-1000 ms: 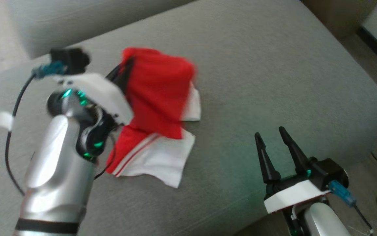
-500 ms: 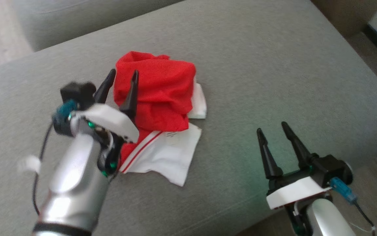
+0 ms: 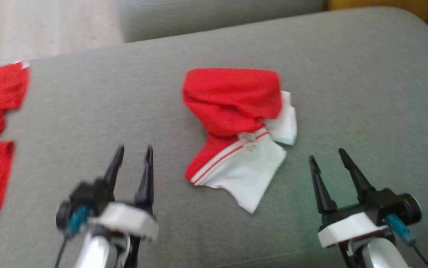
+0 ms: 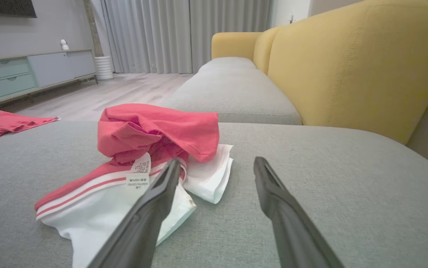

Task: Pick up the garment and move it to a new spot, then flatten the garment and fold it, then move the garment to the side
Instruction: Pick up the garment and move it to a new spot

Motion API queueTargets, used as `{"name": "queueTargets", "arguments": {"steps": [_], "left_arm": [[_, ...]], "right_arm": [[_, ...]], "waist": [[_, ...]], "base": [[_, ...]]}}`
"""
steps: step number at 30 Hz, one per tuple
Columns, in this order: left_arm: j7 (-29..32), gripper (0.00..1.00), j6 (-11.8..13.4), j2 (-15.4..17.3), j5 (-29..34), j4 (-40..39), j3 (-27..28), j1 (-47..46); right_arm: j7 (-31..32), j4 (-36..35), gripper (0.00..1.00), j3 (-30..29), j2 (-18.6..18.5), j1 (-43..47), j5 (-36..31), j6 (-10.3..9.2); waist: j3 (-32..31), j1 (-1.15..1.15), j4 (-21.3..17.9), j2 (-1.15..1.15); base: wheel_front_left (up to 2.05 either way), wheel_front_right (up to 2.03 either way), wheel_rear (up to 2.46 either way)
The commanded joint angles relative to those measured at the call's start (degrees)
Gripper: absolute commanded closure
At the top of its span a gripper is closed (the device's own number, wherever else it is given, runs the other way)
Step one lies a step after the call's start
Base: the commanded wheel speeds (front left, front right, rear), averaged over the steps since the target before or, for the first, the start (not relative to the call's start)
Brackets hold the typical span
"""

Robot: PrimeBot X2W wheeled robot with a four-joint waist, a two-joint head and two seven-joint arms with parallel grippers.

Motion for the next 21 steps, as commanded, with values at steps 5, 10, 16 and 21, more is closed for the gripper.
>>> {"name": "queueTargets", "arguments": {"steps": [5,10,16,21], "left_arm": [[-0.68,0.00,0.70,0.42,4.61,-3.41,4.80,6.31],[-0.68,0.00,-0.20,0.32,6.42,-4.03,8.26,10.86],[-0.68,0.00,-1.00,-0.22,6.90,-4.49,12.37,13.47],[-0.68,0.00,-1.80,-0.56,7.31,-4.61,13.16,13.73]], "right_arm": [[-0.62,-2.93,0.00,-0.95,-0.14,1.83,-0.58,0.44],[-0.62,-3.09,0.00,-2.20,-0.14,4.01,-0.43,0.44],[-0.62,-2.05,0.00,-2.97,-0.14,5.14,-0.22,0.44],[-0.62,-1.72,0.00,-2.88,-0.14,5.19,-0.05,0.44]], "waist": [[-3.36,0.00,6.77,0.00],[-4.37,0.00,8.32,0.00],[-4.58,0.00,8.65,0.00],[-4.29,0.00,8.76,0.00]], "base": [[0.00,0.00,0.00],[0.00,0.00,0.00],[0.00,0.00,0.00],[0.00,0.00,0.00]]}}
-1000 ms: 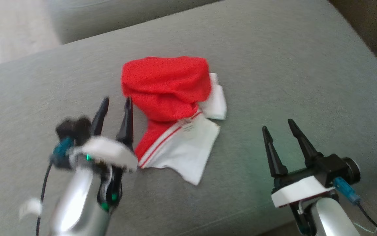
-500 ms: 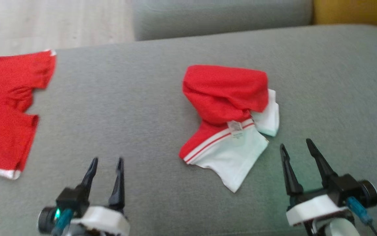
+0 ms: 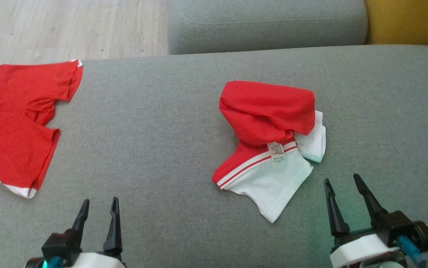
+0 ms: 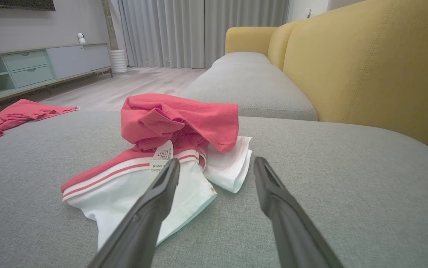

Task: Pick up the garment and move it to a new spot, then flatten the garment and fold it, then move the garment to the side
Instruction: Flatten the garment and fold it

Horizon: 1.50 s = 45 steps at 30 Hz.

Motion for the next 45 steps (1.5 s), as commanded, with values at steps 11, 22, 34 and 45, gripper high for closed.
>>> {"name": "queueTargets", "arguments": {"steps": [11,22,34,45], "left_arm": [[-0.69,0.00,-0.86,-0.46,0.06,-2.27,2.49,-2.72],[-0.69,0.00,0.11,-0.48,-2.67,-1.98,-0.09,-5.04],[-0.69,0.00,1.09,-0.49,-3.58,-2.25,-0.42,-5.44],[-0.69,0.00,1.35,-0.49,-4.08,-2.04,-1.24,-5.65]], "right_arm": [[-0.62,0.42,0.00,7.59,-0.87,-5.16,-6.65,0.44],[21.37,15.33,0.00,31.87,-7.87,-21.12,-4.05,0.44],[34.65,14.19,1.00,37.46,-10.60,-26.39,5.69,0.44],[41.86,-10.20,1.00,40.77,-7.23,-40.38,21.99,0.44]], "waist": [[0.77,0.00,-0.70,0.00],[2.79,0.00,1.69,0.00],[4.00,0.00,4.14,0.00],[1.21,0.00,3.29,0.00]], "base": [[0.00,0.00,0.00],[0.00,0.00,0.00],[0.00,0.00,0.00],[0.00,0.00,0.00]]}}
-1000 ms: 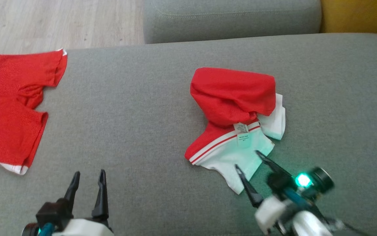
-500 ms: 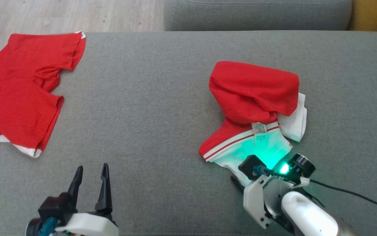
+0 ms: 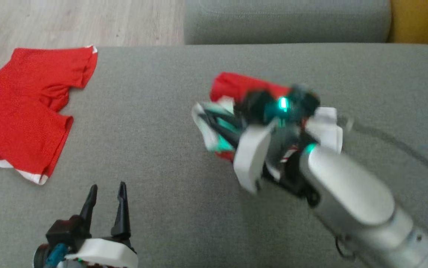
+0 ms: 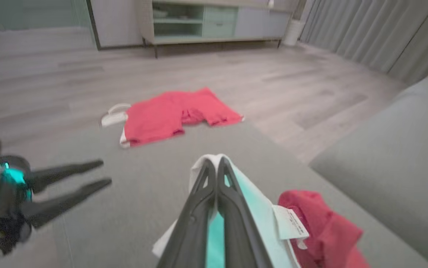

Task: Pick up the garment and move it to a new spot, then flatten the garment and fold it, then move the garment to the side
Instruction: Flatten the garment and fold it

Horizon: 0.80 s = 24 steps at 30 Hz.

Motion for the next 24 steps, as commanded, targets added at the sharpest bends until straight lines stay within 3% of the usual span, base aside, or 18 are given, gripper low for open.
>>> {"name": "queueTargets", "arguments": {"steps": [1,8,14,20,24], "left_arm": [[-0.69,0.00,0.30,-0.12,-0.38,-1.57,1.03,-2.32],[-0.69,0.00,1.14,-0.12,-2.18,-1.42,-1.69,-1.69],[-0.69,0.00,2.54,-0.13,-4.18,-1.63,-4.46,-1.46],[-0.69,0.00,4.06,-0.13,-5.66,-2.16,-6.45,-1.19],[-0.69,0.00,4.73,-0.13,-5.95,-2.48,-6.53,-0.71]], "right_arm": [[1.35,-3.53,1.00,-0.62,1.69,-3.52,2.22,0.39],[7.76,-5.41,1.00,-5.50,6.51,-15.77,9.95,0.39],[8.20,-1.95,1.00,-11.45,7.98,-23.74,12.65,0.39],[6.08,2.70,1.00,-15.73,8.03,-26.74,16.13,0.39],[5.76,7.25,1.00,-18.42,8.04,-25.07,14.72,0.39]], "waist": [[-0.90,0.00,0.22,0.00],[-3.99,0.00,2.70,0.00],[-5.74,0.00,5.43,0.00],[-6.91,0.00,6.59,0.00],[-6.99,0.00,5.84,0.00]], "base": [[0.00,0.00,0.00],[0.00,0.00,0.00],[0.00,0.00,0.00],[0.00,0.00,0.00],[0.00,0.00,0.00]]}}
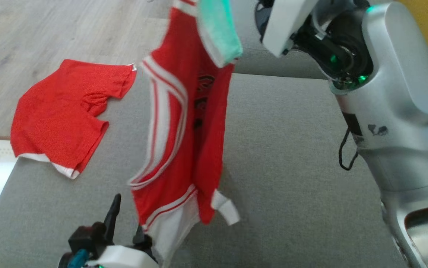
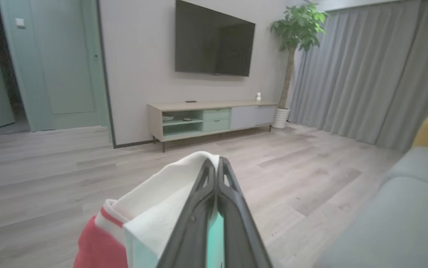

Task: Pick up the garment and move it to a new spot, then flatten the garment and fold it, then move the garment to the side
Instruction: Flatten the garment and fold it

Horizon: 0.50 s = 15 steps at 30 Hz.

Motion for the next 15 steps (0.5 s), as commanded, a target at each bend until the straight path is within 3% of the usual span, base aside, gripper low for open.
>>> {"name": "queueTargets", "arguments": {"steps": [1,7,15], "left_arm": [[-0.69,0.00,0.19,-0.22,-0.44,-1.86,1.67,-1.59],[-0.69,0.00,0.29,-0.22,-0.08,-2.15,2.59,-1.41],[-0.69,0.00,-0.51,-0.23,0.43,-2.07,2.99,-2.44]], "right_arm": [[-0.52,0.50,1.00,-1.91,1.30,0.47,-1.59,0.39],[-0.67,10.84,1.00,-10.96,1.31,8.54,-10.37,0.39],[-5.22,22.63,1.00,-32.40,0.62,17.87,-29.54,0.39]], "waist": [[0.10,0.00,-0.59,0.00],[0.81,0.00,-2.59,0.00],[2.40,0.00,-4.02,0.00]], "base": [[0.00,0.00,0.00],[0.00,0.00,0.00],[0.00,0.00,0.00]]}}
